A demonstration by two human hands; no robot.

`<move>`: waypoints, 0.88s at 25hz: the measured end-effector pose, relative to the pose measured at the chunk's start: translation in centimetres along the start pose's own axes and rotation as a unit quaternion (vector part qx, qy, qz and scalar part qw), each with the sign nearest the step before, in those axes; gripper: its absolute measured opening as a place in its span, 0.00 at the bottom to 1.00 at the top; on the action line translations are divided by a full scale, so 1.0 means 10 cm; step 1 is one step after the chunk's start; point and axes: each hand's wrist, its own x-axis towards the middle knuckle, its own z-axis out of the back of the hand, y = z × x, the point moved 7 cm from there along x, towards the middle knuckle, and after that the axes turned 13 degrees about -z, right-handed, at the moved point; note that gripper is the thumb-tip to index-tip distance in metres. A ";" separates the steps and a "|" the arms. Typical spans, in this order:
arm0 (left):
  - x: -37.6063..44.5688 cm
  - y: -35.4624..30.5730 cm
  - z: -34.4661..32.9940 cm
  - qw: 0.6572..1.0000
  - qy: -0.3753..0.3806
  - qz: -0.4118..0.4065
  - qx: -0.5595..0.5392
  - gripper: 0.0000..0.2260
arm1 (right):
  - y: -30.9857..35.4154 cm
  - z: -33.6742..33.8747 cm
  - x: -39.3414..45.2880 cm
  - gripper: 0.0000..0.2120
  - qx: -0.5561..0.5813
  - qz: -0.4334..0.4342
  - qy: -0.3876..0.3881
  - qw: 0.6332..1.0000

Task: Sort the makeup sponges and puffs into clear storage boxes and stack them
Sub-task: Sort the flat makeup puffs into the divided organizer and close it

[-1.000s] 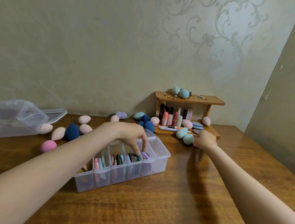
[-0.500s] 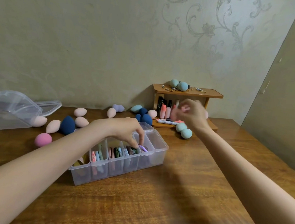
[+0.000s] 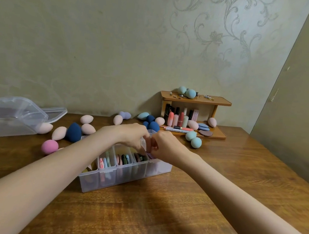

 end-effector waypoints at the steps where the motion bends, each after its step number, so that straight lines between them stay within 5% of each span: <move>1: -0.01 -0.01 0.01 1.000 0.000 -0.003 -0.009 0.10 | -0.02 -0.02 0.01 0.08 0.001 -0.008 0.021 1.000; 9: 0.18 0.02 0.28 0.999 -0.026 -0.006 -0.023 0.07 | -0.21 0.00 0.06 0.12 0.141 -0.052 0.158 0.976; 12: 0.37 0.00 0.31 0.999 -0.033 -0.023 -0.011 0.07 | -0.78 0.38 0.26 0.12 0.286 -0.158 0.050 0.944; 15: 0.58 -0.04 0.22 0.999 0.010 -0.040 -0.010 0.06 | -1.61 0.48 0.46 0.14 0.264 -0.295 -0.076 0.915; 20: 0.78 -0.07 0.07 0.995 0.091 -0.040 0.009 0.07 | -2.40 0.15 0.55 0.20 0.167 -0.453 -0.029 0.875; 22: 0.81 -0.04 0.06 0.996 0.084 -0.043 0.000 0.06 | -2.49 0.04 0.58 0.21 0.237 -0.478 -0.023 0.845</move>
